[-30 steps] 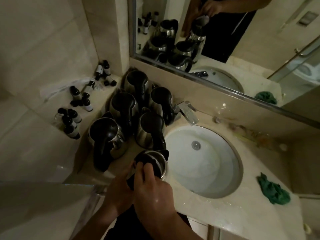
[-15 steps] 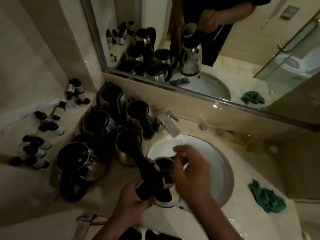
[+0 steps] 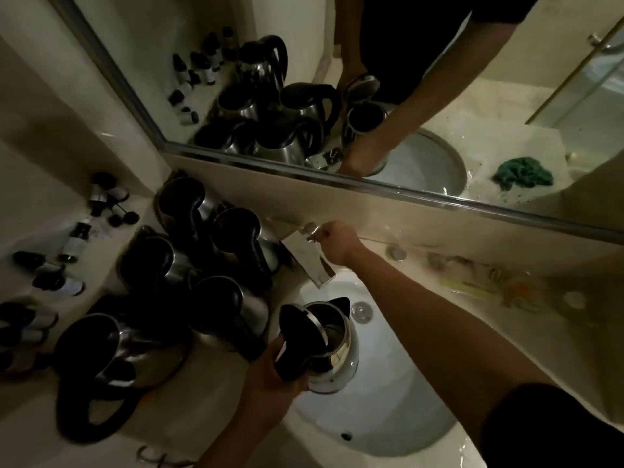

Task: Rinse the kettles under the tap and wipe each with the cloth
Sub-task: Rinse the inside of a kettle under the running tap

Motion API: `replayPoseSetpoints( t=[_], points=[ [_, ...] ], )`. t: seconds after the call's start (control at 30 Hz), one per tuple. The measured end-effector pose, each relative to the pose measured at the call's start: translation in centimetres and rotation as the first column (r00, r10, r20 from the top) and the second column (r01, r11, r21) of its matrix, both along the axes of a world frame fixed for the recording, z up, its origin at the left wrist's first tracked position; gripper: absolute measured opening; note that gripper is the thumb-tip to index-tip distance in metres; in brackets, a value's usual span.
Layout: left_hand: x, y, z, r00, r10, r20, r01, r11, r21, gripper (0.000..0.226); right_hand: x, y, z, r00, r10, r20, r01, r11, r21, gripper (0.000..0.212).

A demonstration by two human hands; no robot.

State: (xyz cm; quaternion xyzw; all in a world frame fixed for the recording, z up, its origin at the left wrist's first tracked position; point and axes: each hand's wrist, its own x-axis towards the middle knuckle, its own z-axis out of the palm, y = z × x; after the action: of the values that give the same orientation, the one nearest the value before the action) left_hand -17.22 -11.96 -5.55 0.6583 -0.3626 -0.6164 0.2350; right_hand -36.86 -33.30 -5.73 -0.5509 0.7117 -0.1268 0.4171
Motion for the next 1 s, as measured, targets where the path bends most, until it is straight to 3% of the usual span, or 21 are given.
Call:
replayPoseSetpoints(
  t=[0.1,0.17,0.3,0.37,0.43,0.53,0.63,0.77,0.87,1.0],
  points=[
    [-1.5,0.0,-1.0,0.999,0.044,0.0,-0.044,0.998,0.052,0.068,-1.1,-0.8,-0.6,0.993,-0.047,0.113,0.05,0.998,-0.027,0.026],
    [-2.4,0.1,-1.7,0.996,0.088,-0.025,-0.088,0.996,0.033,0.059,-1.6,-0.1,-0.8,0.964,-0.11,0.241,0.12,0.992,-0.029,0.027],
    [-3.9,-0.2,-1.6,0.99,0.128,-0.056,-0.125,0.991,0.041,0.052,-2.4,5.1,-1.6,0.833,-0.378,0.403,0.423,0.906,-0.024,0.023],
    [-4.3,-0.8,-2.3,0.991,0.13,-0.019,-0.129,0.991,0.027,0.05,-2.8,9.2,-2.0,0.775,-0.492,0.397,0.537,0.844,-0.004,0.02],
    [-4.7,-1.4,-2.8,0.995,0.096,0.039,-0.095,0.995,-0.03,0.046,-3.1,13.0,-2.6,0.759,-0.547,0.352,0.569,0.821,0.048,0.032],
    [-5.2,-2.5,-3.6,0.995,0.074,0.064,-0.068,0.994,-0.083,0.039,-2.9,16.0,-3.5,0.743,-0.537,0.399,0.495,0.842,0.212,0.071],
    [-5.9,-4.0,-4.9,0.995,0.078,0.065,-0.071,0.992,-0.101,0.045,-2.7,16.2,-5.1,0.847,-0.355,0.396,0.308,0.934,0.18,0.105],
    [-6.5,-5.9,-6.0,0.993,0.085,0.079,-0.075,0.989,-0.125,0.052,-2.8,15.0,-6.2,0.954,-0.13,0.272,0.103,0.988,0.114,0.14],
    [-6.4,-6.2,-6.7,0.992,0.06,0.111,-0.045,0.991,-0.129,0.049,-3.2,14.3,-7.1,0.976,-0.051,0.21,0.039,0.998,0.058,0.146],
    [-5.7,-5.2,-7.2,0.983,0.004,0.186,0.024,0.989,-0.146,0.045,-3.5,14.6,-8.4,0.953,-0.065,0.296,0.072,0.997,-0.013,0.132]
  ],
)
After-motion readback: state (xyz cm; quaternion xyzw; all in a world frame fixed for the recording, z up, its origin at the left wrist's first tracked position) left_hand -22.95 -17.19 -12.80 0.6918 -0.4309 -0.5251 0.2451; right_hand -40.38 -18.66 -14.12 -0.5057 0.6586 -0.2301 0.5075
